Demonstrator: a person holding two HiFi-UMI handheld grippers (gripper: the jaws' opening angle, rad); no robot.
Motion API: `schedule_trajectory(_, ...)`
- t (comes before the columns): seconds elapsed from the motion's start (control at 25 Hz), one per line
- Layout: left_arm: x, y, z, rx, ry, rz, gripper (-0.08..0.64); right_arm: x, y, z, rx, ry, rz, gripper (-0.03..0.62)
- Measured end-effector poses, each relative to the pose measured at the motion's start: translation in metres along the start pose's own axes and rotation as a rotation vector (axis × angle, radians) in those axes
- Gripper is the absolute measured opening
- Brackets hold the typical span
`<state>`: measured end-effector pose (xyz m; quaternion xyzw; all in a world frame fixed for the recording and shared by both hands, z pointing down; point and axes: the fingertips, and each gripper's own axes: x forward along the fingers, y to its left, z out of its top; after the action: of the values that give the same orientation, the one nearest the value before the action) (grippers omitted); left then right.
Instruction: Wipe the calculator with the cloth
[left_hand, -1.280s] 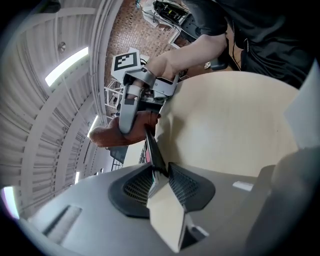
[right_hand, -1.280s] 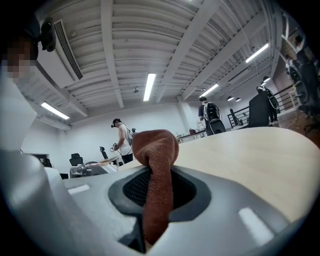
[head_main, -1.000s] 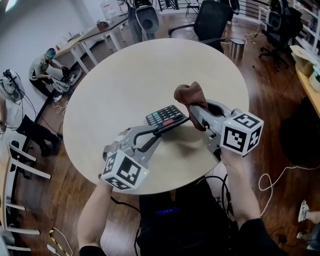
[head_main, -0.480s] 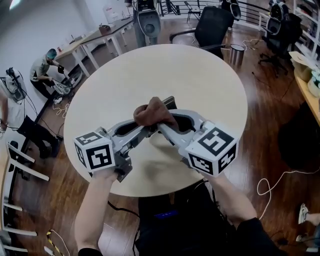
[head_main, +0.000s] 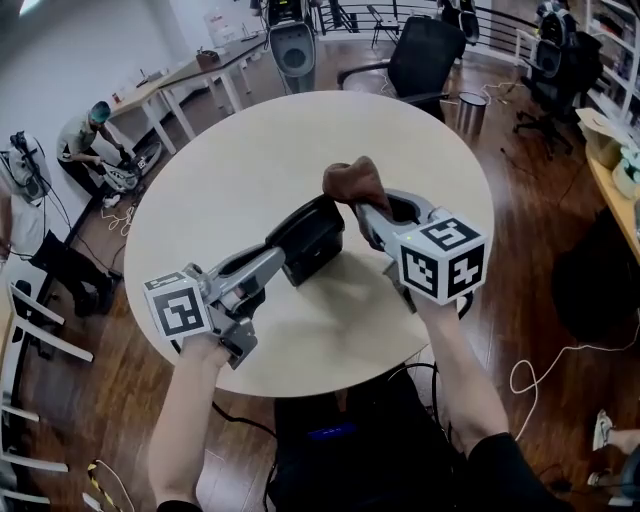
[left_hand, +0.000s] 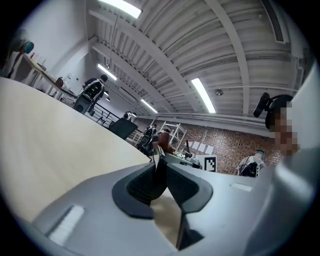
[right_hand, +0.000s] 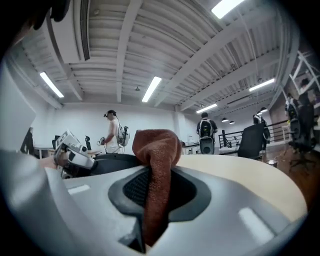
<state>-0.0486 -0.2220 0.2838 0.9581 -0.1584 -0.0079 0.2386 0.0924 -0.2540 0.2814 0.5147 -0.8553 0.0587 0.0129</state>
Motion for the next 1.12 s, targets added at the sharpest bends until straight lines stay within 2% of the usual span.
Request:
schedule_trajectory(0.04, 0.0, 0.001, 0.0, -0.013, -0.007, -0.002, 0.072, -0.004, 0.009, 0.004, 0.028, -0.021, 0.037, 0.064)
schedule_trajectory(0.12, -0.001, 0.003, 0.003, -0.04, -0.023, -0.005, 0.072, -0.007, 0.047, 0.013, 0.073, -0.055, 0.163, 0.064)
schedule_trajectory(0.2, -0.003, 0.005, 0.006, -0.063, -0.037, -0.006, 0.072, -0.002, 0.091, 0.016, 0.048, -0.043, 0.276, 0.064)
schedule_trajectory(0.24, -0.004, 0.005, 0.007, -0.07, -0.04, -0.006, 0.073, 0.002, 0.108, 0.013, 0.002, -0.02, 0.302, 0.064)
schedule_trajectory(0.36, -0.001, 0.003, 0.003, -0.073, -0.04, -0.006, 0.072, 0.01, 0.116, 0.001, -0.122, 0.034, 0.273, 0.064)
schedule_trajectory(0.48, 0.001, 0.002, 0.001, -0.067, -0.036, -0.011, 0.072, 0.009, 0.083, -0.002, -0.162, 0.045, 0.169, 0.064)
schedule_trajectory(0.56, 0.0, 0.004, 0.001, -0.065, -0.04, -0.014, 0.074, 0.011, 0.051, -0.004, -0.163, 0.059, 0.09, 0.064)
schedule_trajectory(0.68, -0.001, 0.008, 0.001, -0.082, -0.051, -0.015, 0.074, 0.014, -0.001, -0.013, -0.11, 0.094, -0.018, 0.064)
schedule_trajectory(0.76, -0.002, 0.01, 0.0, -0.091, -0.054, -0.009, 0.074, 0.009, -0.017, -0.013, -0.055, 0.083, -0.042, 0.064)
schedule_trajectory(0.84, -0.002, 0.01, 0.0, -0.126, -0.062, -0.018, 0.074, 0.001, -0.007, -0.004, -0.032, 0.045, -0.01, 0.064)
schedule_trajectory(0.92, -0.003, 0.011, 0.001, -0.163, -0.081, -0.024, 0.074, -0.004, 0.027, 0.006, -0.049, 0.007, 0.077, 0.064)
schedule_trajectory(1.04, -0.005, 0.014, 0.001, -0.198, -0.107, -0.027, 0.074, 0.0, 0.087, 0.004, -0.125, 0.004, 0.217, 0.064)
schedule_trajectory(1.12, -0.005, 0.013, 0.001, -0.205, -0.114, -0.032, 0.074, 0.007, 0.107, -0.004, -0.18, 0.026, 0.252, 0.064)
